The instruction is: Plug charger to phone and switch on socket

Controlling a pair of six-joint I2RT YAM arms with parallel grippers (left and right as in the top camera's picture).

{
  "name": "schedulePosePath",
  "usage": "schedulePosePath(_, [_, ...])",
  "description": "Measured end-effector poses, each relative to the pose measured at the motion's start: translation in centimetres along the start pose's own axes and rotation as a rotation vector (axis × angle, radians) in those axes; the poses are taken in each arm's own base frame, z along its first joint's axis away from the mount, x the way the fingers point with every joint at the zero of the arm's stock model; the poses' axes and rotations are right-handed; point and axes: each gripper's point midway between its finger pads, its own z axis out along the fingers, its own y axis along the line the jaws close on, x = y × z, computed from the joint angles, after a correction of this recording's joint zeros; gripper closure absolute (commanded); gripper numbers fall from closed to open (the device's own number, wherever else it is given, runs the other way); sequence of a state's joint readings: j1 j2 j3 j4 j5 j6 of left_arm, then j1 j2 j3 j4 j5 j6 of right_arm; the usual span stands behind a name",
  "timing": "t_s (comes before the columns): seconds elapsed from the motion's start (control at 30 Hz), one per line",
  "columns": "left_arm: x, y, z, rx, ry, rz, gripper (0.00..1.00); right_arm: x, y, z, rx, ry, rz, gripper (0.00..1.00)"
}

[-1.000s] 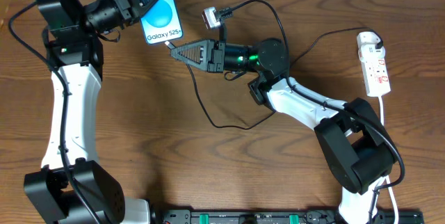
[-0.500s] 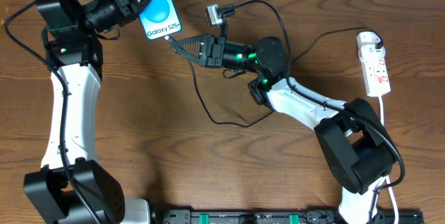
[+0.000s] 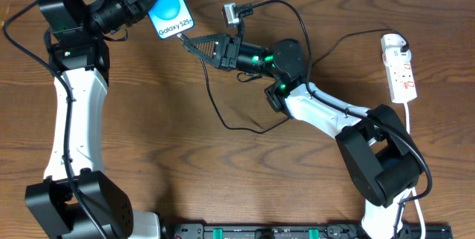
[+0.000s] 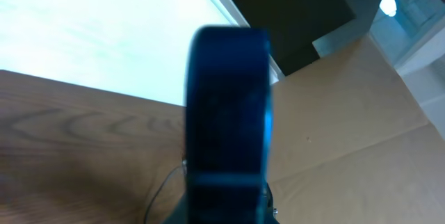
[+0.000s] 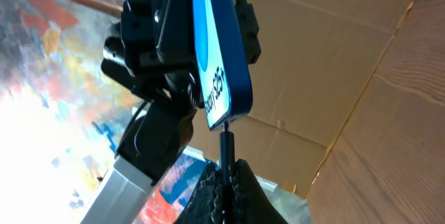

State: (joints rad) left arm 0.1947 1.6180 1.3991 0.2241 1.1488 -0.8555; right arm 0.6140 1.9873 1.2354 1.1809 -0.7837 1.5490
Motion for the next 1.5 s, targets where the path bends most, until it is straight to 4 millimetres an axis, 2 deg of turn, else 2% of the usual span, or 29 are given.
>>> schedulePosePath(0.33, [-0.8,0.5,-0.2,-0.026,-0.038,0.003,0.93,-1.2,-0.1,-0.1,0.002,-0.074,0.075,0.99])
schedulePosePath(0.73, [-1.2,0.7,-0.3,-0.039,-0.058,0.006,0.93,-2.4,-0.3,-0.2,0.004,-0.143,0.085,0.99])
schedulePosePath(1.5, [-0.7,0.4,-0.4,-0.018,-0.029,0.002,0.93,-1.2,-0.2,0.1,0.010,-0.083,-0.070,0.99])
